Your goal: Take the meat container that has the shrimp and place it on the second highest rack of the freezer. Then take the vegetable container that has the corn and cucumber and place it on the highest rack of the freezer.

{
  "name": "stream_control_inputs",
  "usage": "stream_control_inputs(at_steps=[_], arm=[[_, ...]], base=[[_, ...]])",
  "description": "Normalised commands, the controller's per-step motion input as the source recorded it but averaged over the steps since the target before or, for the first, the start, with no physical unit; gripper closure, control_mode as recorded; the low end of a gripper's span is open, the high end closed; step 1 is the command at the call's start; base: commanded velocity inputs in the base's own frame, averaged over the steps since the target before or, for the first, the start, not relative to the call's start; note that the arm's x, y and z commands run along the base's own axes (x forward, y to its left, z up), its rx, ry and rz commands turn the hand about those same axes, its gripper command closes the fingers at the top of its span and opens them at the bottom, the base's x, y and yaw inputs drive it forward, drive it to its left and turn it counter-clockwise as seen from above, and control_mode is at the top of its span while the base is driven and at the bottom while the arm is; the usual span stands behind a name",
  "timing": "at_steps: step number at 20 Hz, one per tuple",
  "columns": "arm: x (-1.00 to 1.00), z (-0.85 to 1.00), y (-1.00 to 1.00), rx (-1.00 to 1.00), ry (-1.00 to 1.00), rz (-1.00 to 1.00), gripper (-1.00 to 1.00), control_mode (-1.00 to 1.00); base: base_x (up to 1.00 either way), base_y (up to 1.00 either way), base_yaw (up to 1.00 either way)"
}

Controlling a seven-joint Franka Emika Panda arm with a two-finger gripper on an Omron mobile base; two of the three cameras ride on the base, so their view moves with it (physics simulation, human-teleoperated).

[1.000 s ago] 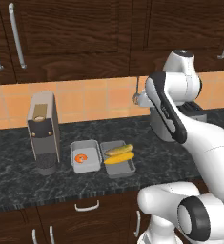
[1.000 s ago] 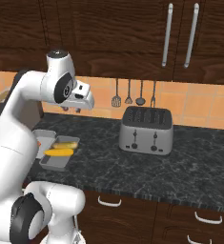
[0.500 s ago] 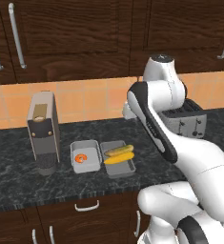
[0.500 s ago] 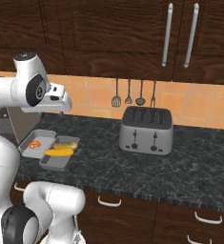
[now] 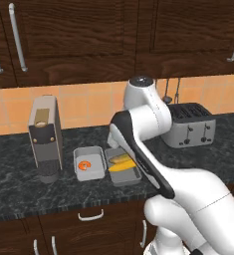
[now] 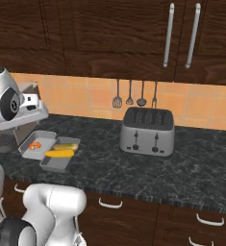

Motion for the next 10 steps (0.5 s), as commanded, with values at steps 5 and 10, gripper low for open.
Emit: stream_control_inputs(at_steps=[5, 10], arm=[[0.16, -0.18, 0.21, 0.0, 0.06, 0.48, -1.0, -1.0], [0.06, -0.02, 0.7, -0.06, 0.25, 0.24, -1.0, -1.0]], base=[[0.0, 0.0, 0.0], [0.0, 0.0, 0.0]])
